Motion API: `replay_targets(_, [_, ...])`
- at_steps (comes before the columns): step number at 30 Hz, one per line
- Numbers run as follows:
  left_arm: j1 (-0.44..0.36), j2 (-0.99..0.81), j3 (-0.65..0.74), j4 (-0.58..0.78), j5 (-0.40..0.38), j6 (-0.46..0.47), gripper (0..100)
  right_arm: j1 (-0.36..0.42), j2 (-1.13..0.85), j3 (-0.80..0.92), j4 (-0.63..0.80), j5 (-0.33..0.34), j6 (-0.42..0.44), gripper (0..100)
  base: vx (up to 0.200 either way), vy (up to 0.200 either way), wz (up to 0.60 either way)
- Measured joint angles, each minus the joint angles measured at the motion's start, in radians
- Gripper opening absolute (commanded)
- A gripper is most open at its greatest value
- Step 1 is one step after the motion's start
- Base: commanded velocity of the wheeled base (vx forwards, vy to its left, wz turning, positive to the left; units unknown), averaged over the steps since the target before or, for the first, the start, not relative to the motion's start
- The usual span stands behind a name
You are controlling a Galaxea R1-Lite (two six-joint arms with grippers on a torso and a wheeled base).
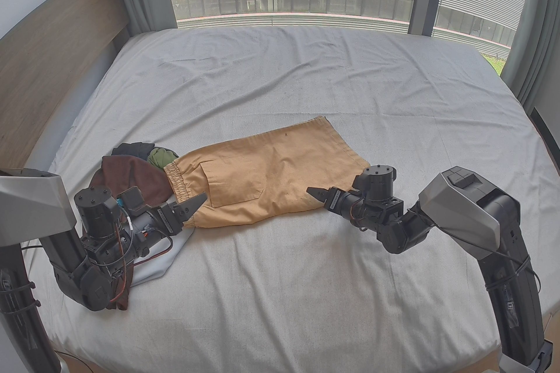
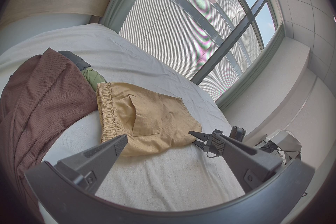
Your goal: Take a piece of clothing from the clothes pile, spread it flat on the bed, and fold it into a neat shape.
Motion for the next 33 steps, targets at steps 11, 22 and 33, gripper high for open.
replay_targets(11, [0.0,0.008,-0.001,0.0,0.0,0.0,100,0.022,0.07,-0.129,0.002,-0.02,0.057,100,0.0,0.0,0.0])
replay_targets(22, [0.002,0.012,-0.004,0.0,0.0,0.0,100,0.04,0.105,-0.193,-0.002,-0.022,0.07,100,0.0,0.0,0.0])
replay_targets(33, [0.003,0.012,-0.006,0.0,0.0,-0.001,100,0.038,0.12,-0.215,-0.003,-0.046,0.07,0,0.0,0.0,0.0])
